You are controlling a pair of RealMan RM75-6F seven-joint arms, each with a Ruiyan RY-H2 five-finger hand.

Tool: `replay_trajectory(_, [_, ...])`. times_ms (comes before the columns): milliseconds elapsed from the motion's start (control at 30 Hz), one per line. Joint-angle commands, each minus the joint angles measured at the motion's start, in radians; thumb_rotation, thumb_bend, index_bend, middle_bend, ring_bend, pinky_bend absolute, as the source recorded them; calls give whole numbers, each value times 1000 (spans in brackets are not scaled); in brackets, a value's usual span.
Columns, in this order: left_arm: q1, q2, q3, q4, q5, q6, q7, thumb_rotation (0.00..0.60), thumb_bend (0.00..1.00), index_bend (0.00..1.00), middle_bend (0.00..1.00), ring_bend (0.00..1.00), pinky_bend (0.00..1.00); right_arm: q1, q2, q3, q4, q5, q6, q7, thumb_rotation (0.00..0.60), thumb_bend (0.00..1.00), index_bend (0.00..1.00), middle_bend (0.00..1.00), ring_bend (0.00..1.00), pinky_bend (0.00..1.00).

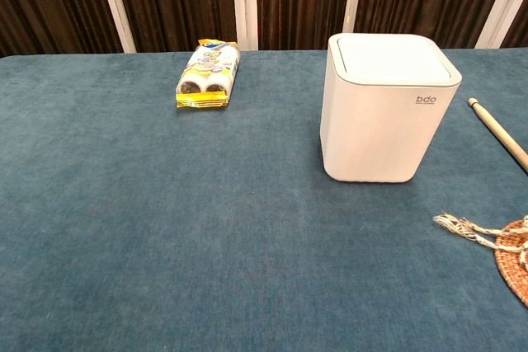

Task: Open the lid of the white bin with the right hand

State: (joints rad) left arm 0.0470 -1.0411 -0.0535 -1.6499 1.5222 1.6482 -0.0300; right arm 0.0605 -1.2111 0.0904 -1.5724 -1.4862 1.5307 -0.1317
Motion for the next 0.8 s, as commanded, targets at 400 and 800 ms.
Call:
replay_trajectory(400, [1, 0, 1, 1, 4, 3, -2, 600, 164, 181, 50, 0, 0, -2, 3, 0, -3, -2, 4, 4, 600, 417, 13, 35, 156, 153])
replay_trajectory(800, [4, 0, 3, -3, 6, 9, 2, 600, 164, 181, 50, 0, 0, 3, 2, -4, -1, -2, -10, 9, 600, 416, 13, 35, 156, 153])
